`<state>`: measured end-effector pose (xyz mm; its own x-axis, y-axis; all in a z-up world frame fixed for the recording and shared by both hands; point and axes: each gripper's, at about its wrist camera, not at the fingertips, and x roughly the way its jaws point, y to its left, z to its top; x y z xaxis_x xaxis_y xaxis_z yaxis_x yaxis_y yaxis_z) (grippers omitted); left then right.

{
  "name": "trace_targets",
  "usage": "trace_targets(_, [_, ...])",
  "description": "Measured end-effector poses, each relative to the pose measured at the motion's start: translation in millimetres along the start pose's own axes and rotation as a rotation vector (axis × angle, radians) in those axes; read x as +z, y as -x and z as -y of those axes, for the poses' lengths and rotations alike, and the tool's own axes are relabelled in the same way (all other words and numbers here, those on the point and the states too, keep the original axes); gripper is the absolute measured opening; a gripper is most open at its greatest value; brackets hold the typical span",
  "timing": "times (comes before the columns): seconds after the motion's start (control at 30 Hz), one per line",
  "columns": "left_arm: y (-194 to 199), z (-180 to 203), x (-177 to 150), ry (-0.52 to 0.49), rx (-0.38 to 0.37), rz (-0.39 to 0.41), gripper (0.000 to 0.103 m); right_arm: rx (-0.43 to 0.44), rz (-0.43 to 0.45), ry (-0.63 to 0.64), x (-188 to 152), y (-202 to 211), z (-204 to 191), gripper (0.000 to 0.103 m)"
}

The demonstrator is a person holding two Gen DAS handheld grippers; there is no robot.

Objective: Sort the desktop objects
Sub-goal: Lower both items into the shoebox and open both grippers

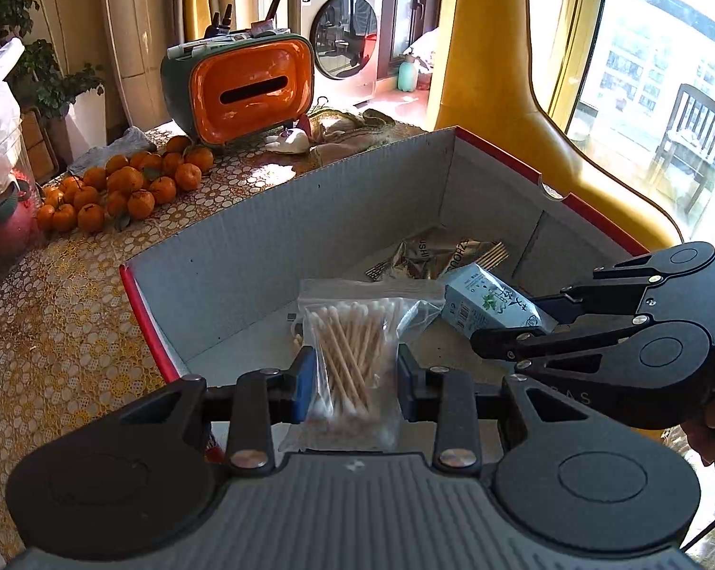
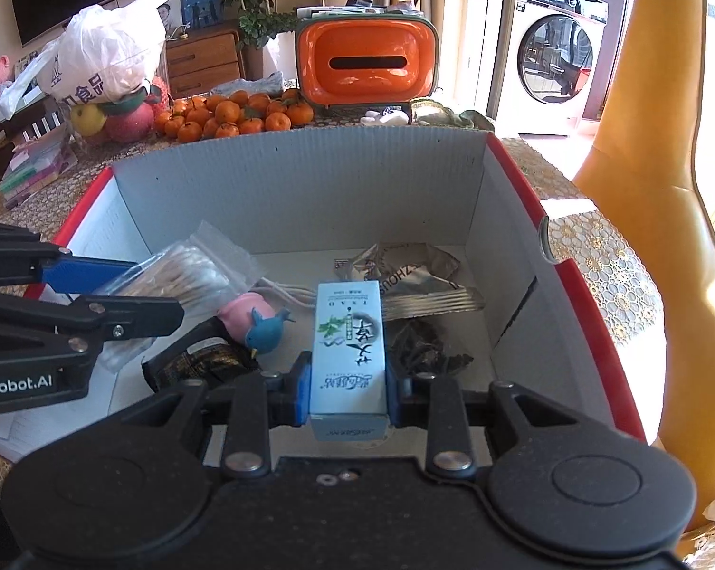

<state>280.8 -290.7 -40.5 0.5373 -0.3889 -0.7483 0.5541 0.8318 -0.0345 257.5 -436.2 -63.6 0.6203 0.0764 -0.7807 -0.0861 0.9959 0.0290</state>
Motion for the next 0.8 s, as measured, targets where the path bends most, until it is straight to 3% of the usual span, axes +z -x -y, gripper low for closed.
trace_targets(0.37, [-16.2, 1.2, -1.9, -0.02, 0.03, -0.048, 0.033, 0.044, -0.037, 0.072, 1.5, -6.4, -8.4, 0.028])
trace_targets(0.8, [-29.8, 5.8, 2.8, -0.057, 0.022, -0.129, 0.033, 0.093, -0.157, 0.097, 6.3, -22.2, -8.0, 0.028])
